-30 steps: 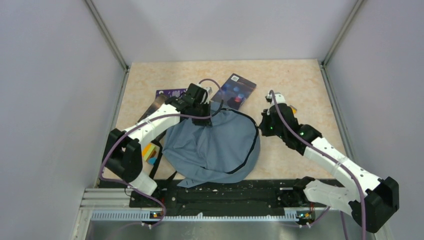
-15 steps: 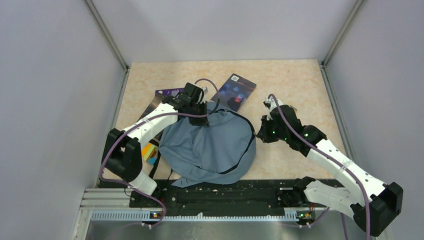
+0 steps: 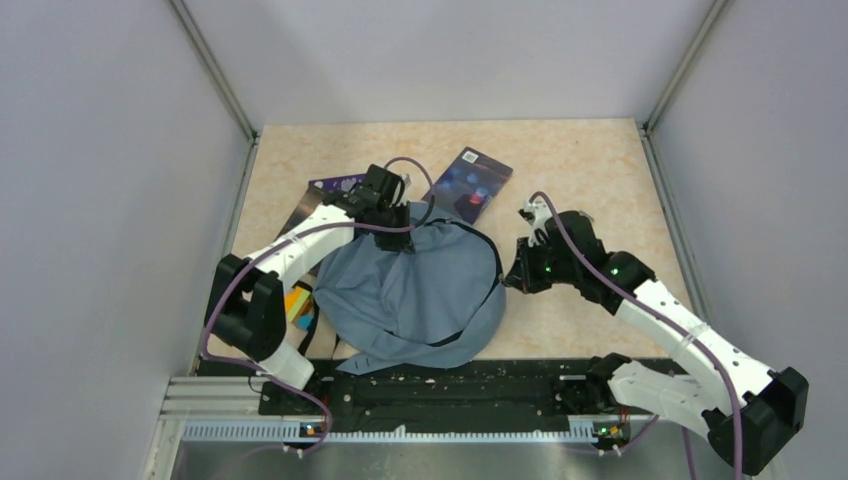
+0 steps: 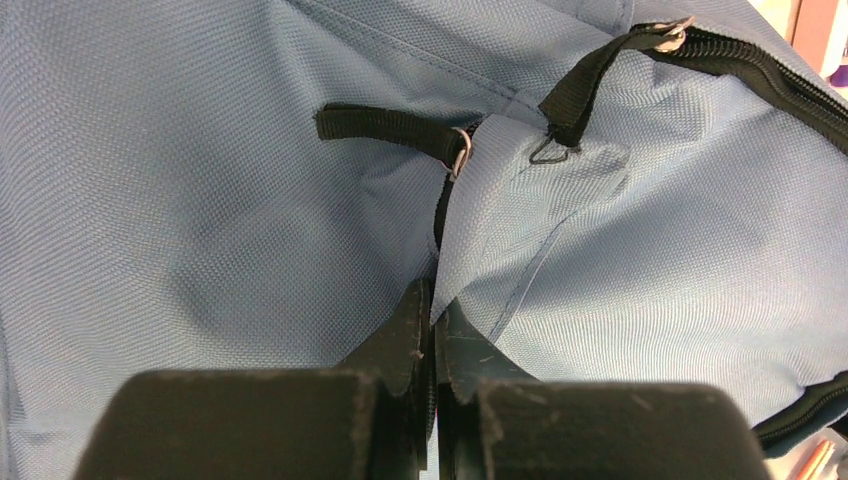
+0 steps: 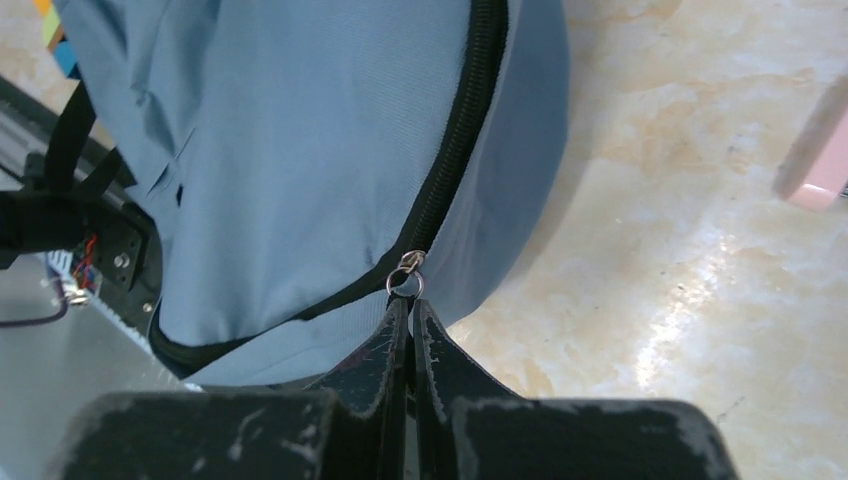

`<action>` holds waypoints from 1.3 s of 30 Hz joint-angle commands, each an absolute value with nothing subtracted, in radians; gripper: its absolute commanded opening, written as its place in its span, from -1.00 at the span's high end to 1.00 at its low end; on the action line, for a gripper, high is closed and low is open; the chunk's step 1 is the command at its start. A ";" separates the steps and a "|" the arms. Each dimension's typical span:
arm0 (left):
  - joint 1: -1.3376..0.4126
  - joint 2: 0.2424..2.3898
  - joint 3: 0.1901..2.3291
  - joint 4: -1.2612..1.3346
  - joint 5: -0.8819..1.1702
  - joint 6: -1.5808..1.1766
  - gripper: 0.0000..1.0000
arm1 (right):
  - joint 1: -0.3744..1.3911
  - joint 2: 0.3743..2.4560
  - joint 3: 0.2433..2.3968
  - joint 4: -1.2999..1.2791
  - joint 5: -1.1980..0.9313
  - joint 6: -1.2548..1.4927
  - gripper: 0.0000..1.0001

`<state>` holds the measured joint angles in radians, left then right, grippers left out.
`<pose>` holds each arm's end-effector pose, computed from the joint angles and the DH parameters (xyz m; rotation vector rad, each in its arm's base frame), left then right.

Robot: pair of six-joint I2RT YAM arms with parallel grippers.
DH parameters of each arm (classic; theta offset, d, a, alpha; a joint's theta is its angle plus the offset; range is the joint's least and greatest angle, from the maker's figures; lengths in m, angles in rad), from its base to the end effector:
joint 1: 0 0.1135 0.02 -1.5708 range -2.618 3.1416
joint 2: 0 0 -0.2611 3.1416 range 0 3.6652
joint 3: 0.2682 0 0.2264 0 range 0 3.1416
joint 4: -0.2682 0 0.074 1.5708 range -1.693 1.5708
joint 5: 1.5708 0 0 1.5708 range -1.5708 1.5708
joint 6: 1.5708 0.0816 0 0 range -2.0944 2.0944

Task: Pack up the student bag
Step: Unzip the student bag at the center of the board.

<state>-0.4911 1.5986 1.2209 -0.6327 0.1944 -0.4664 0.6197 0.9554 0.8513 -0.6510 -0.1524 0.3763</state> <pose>0.2873 -0.1715 0.2193 0.1080 2.6706 -0.5854 0.1599 0.1293 0.2577 -0.3719 2.3853 0.6598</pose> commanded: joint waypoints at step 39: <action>-0.860 1.394 1.088 -0.098 0.127 -0.458 -0.56 | 0.630 0.796 0.631 -0.313 -0.022 0.496 1.00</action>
<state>-0.8227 1.4208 1.1995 -0.3592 0.0650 -0.4763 0.6205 0.8394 0.6338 -0.3767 -0.0772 0.4522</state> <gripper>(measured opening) 0.779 0.006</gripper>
